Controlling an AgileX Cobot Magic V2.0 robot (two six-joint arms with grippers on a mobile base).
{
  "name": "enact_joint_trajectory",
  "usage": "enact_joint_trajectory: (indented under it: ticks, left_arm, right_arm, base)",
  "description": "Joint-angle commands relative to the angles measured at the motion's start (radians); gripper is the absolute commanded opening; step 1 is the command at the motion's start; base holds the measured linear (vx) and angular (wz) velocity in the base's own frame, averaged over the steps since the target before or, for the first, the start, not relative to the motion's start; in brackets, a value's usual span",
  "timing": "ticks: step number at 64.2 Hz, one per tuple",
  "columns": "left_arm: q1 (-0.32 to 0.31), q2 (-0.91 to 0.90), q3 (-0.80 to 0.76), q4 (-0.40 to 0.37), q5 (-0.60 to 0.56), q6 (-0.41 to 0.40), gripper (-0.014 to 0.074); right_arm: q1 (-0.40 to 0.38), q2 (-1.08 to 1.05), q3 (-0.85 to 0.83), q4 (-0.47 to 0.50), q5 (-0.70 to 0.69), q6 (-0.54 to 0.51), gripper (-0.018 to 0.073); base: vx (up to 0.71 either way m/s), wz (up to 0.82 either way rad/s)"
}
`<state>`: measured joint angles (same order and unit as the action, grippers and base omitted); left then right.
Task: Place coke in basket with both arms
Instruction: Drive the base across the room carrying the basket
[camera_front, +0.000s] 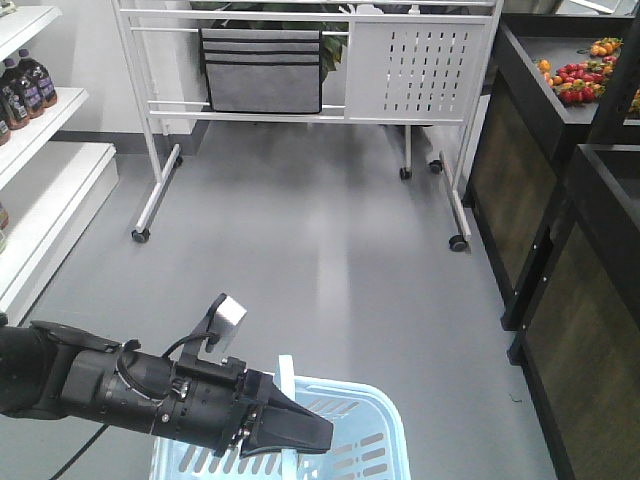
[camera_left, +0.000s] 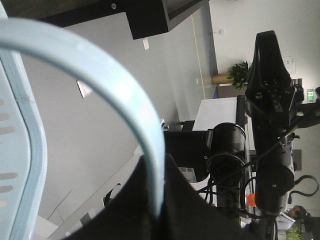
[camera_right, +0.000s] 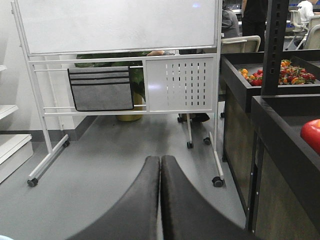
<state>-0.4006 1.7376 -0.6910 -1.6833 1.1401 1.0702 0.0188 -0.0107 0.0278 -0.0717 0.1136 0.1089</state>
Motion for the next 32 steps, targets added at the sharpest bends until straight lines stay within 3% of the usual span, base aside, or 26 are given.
enact_joint_trajectory:
  ticks: [1,32]
  left_arm:
    - [-0.004,-0.051,-0.013,-0.102,0.098,0.002,-0.0006]
    - [-0.004,-0.051,-0.013,-0.102,0.098,0.002,-0.0006]
  right_arm:
    - [-0.005,-0.013,0.008,-0.005,-0.072,-0.006,-0.001]
    - [-0.005,-0.013,0.008,-0.005,-0.074,-0.006,-0.001]
  base:
    - [0.15,-0.03]
    - [0.19,-0.03]
